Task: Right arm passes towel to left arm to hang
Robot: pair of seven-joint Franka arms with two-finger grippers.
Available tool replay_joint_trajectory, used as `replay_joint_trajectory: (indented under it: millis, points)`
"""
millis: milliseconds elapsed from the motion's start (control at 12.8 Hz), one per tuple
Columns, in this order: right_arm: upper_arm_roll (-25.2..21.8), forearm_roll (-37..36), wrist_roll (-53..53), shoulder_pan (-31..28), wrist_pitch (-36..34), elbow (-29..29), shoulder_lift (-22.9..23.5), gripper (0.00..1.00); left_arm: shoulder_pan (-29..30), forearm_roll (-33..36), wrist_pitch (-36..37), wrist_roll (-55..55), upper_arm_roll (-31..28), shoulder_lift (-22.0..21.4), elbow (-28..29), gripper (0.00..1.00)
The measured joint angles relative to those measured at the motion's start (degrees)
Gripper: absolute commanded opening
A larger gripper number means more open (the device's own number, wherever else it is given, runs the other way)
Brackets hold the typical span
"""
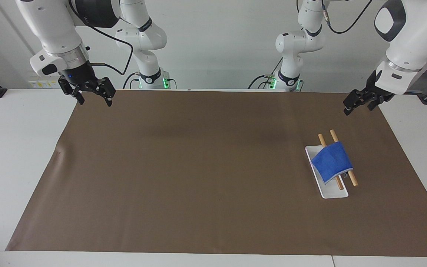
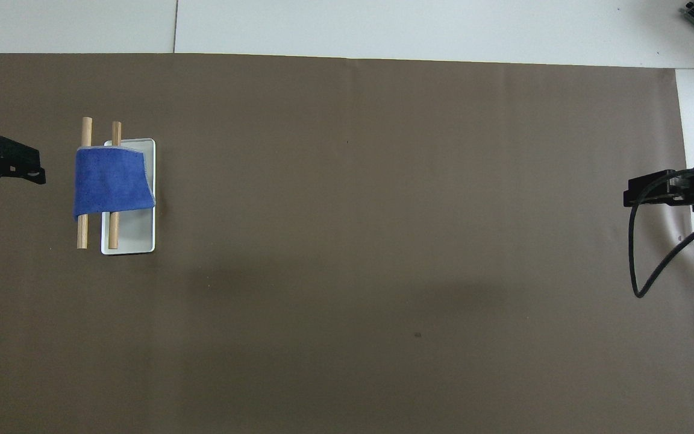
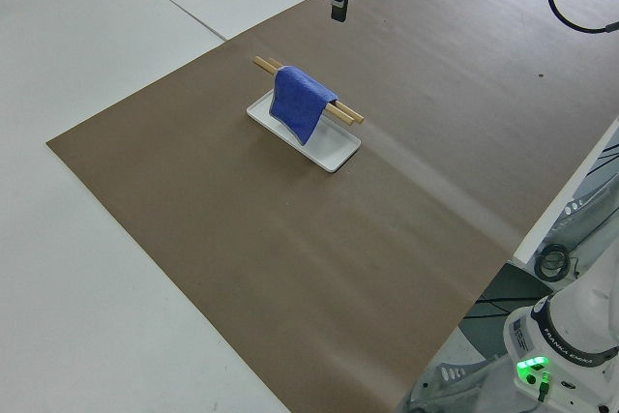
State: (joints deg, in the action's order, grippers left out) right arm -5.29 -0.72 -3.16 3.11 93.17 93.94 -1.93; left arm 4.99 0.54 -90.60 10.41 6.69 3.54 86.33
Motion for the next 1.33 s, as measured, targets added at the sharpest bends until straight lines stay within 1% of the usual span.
replay_joint_trajectory:
  millis: [312, 703, 1015, 1327]
  points:
    - [-0.01, 0.0, 0.03, -0.28, -0.29, 0.0, 0.0, 1.0, 0.1, 0.0, -2.06, 0.0, -0.55, -0.01, 0.0, 1.0]
    - [-0.01, 0.0, 0.03, -0.28, -0.32, 0.0, 0.0, 1.0, 0.23, 0.0, -2.74, -0.4, -1.22, -0.01, 0.0, 1.0]
    - [-0.01, 0.0, 0.03, -0.28, -0.32, 0.0, 0.0, 1.0, 0.36, 0.02, -2.82, -6.18, -1.54, -0.01, 0.0, 1.0]
    - [-0.01, 0.0, 0.03, -0.28, -0.32, 0.0, 0.0, 1.0, 0.45, 0.02, -2.82, -9.39, -1.69, -0.01, 0.01, 1.0]
